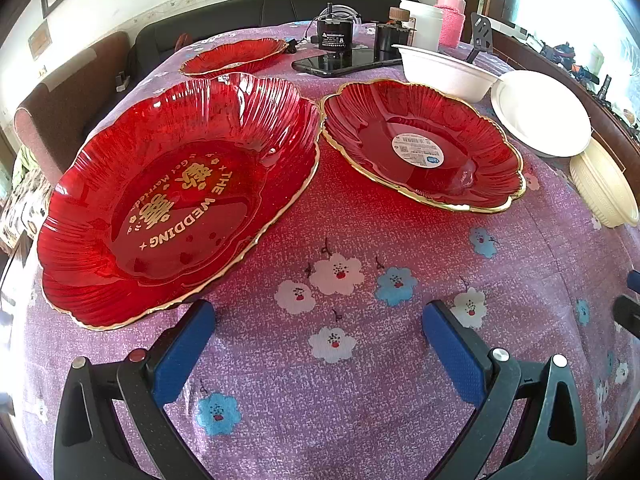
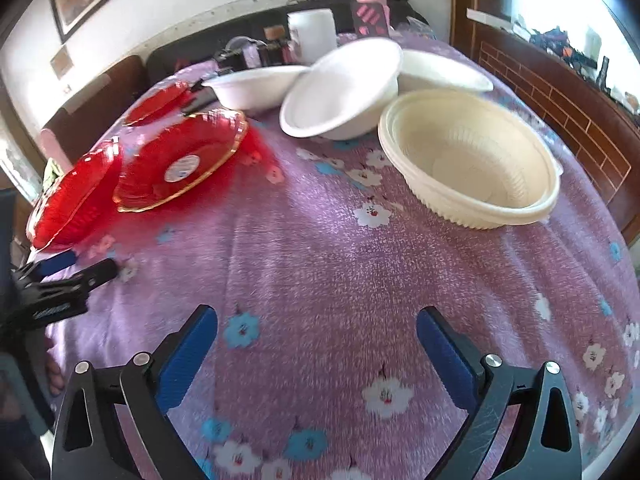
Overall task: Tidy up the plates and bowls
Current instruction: 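Move the right tool to the rim of the large red wedding plate, then grasp the rim of the large red wedding plate with the right gripper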
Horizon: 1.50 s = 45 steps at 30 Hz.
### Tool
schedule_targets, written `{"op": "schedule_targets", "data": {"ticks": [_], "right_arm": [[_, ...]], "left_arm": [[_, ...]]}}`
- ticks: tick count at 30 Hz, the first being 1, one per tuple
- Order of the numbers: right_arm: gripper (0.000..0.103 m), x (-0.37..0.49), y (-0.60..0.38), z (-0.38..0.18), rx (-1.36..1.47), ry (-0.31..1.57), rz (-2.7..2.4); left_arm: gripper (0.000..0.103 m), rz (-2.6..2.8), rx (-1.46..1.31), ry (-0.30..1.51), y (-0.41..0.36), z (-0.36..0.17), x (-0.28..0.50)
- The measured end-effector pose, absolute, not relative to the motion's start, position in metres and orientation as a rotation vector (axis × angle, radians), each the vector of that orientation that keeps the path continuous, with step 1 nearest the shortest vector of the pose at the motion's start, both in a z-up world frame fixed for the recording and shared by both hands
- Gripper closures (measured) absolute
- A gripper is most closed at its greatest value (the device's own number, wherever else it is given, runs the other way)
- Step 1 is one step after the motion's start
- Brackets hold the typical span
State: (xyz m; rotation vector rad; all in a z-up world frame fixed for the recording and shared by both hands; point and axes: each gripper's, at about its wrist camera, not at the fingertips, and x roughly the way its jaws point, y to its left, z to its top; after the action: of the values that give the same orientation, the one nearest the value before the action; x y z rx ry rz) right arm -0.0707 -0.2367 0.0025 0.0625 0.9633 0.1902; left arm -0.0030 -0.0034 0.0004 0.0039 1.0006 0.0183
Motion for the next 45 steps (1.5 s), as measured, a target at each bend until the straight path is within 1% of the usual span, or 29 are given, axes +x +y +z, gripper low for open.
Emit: {"op": "schedule_targets", "data": {"ticks": [3, 4, 5, 8, 12, 13, 14, 17, 19, 20, 21, 23, 25, 30, 31, 32, 33, 34, 35, 36, 38, 40, 42, 43, 45], "right_arm": [[0.010, -0.079, -0.237, 0.014, 0.064, 0.933, 0.233], [0.017, -0.080, -0.236, 0.019, 0.057, 0.924, 0.246], [0.020, -0.082, -0.234, 0.023, 0.058, 0.917, 0.263], [0.020, -0.084, -0.230, 0.034, 0.078, 0.905, 0.325], [0.020, -0.082, -0.206, 0.050, 0.092, 0.890, 0.437], [0.021, -0.083, -0.198, 0.055, 0.111, 0.890, 0.481], [0.024, -0.083, -0.190, 0.058, 0.119, 0.889, 0.518], [0.029, -0.079, -0.156, 0.070, 0.136, 0.883, 0.623], [0.031, -0.073, -0.134, 0.077, 0.163, 0.883, 0.678], [0.033, -0.070, -0.125, 0.079, 0.174, 0.886, 0.696], [0.035, -0.064, -0.111, 0.081, 0.200, 0.898, 0.711], [0.047, -0.055, -0.096, 0.079, 0.226, 0.915, 0.731], [0.052, -0.040, -0.079, 0.070, 0.260, 0.965, 0.707], [0.053, -0.012, -0.057, 0.049, 0.360, 1.050, 0.692], [0.058, -0.009, -0.052, 0.047, 0.356, 1.063, 0.684], [0.064, -0.007, -0.049, 0.045, 0.351, 1.074, 0.673], [0.068, -0.002, -0.046, 0.040, 0.361, 1.094, 0.663], [0.071, 0.002, -0.044, 0.034, 0.378, 1.112, 0.662], [0.071, 0.003, -0.042, 0.032, 0.376, 1.126, 0.652], [0.071, 0.004, -0.040, 0.029, 0.359, 1.134, 0.622], [0.072, 0.009, -0.040, 0.022, 0.379, 1.147, 0.609], [0.075, 0.013, -0.036, 0.019, 0.366, 1.140, 0.592], [0.081, 0.019, -0.030, 0.014, 0.358, 1.140, 0.584], [0.086, 0.021, -0.028, 0.012, 0.346, 1.140, 0.570], [0.087, 0.024, -0.024, 0.009, 0.332, 1.127, 0.559]], "left_arm": [[0.000, -0.002, 0.013, 1.036, -0.002, 0.002, -0.005], [0.000, -0.005, 0.015, 1.049, -0.002, 0.002, -0.007], [0.000, -0.012, 0.020, 1.056, -0.002, 0.003, -0.011], [0.000, -0.036, 0.026, 1.052, 0.003, 0.005, -0.031], [0.000, -0.059, -0.044, 1.005, 0.039, 0.025, -0.060], [0.000, -0.044, -0.060, 0.983, 0.048, 0.032, -0.066], [0.000, -0.028, -0.084, 0.955, 0.065, 0.043, -0.072], [0.001, 0.016, -0.150, 0.900, 0.106, 0.064, -0.077], [0.005, 0.051, -0.191, 0.884, 0.139, 0.075, -0.071], [0.010, 0.053, -0.204, 0.884, 0.152, 0.077, -0.065], [0.019, 0.061, -0.221, 0.895, 0.164, 0.078, -0.058], [0.030, 0.057, -0.251, 0.922, 0.182, 0.076, -0.043], [0.030, 0.052, -0.277, 0.967, 0.201, 0.070, -0.019], [0.031, 0.016, -0.353, 1.005, 0.220, 0.058, 0.025], [0.031, 0.017, -0.348, 1.014, 0.220, 0.055, 0.032], [0.035, 0.031, -0.352, 1.019, 0.221, 0.052, 0.040], [0.040, 0.039, -0.352, 1.025, 0.221, 0.049, 0.047], [0.040, 0.027, -0.343, 1.037, 0.220, 0.046, 0.052], [0.042, 0.022, -0.335, 1.046, 0.220, 0.044, 0.056], [0.049, 0.030, -0.332, 1.053, 0.220, 0.040, 0.061], [0.052, 0.022, -0.346, 1.058, 0.223, 0.035, 0.068], [0.058, 0.009, -0.350, 1.063, 0.223, 0.029, 0.074], [0.071, -0.012, -0.349, 1.067, 0.221, 0.025, 0.077], [0.074, -0.014, -0.344, 1.076, 0.219, 0.021, 0.079], [0.074, 0.003, -0.311, 1.073, 0.215, 0.019, 0.077]]}}
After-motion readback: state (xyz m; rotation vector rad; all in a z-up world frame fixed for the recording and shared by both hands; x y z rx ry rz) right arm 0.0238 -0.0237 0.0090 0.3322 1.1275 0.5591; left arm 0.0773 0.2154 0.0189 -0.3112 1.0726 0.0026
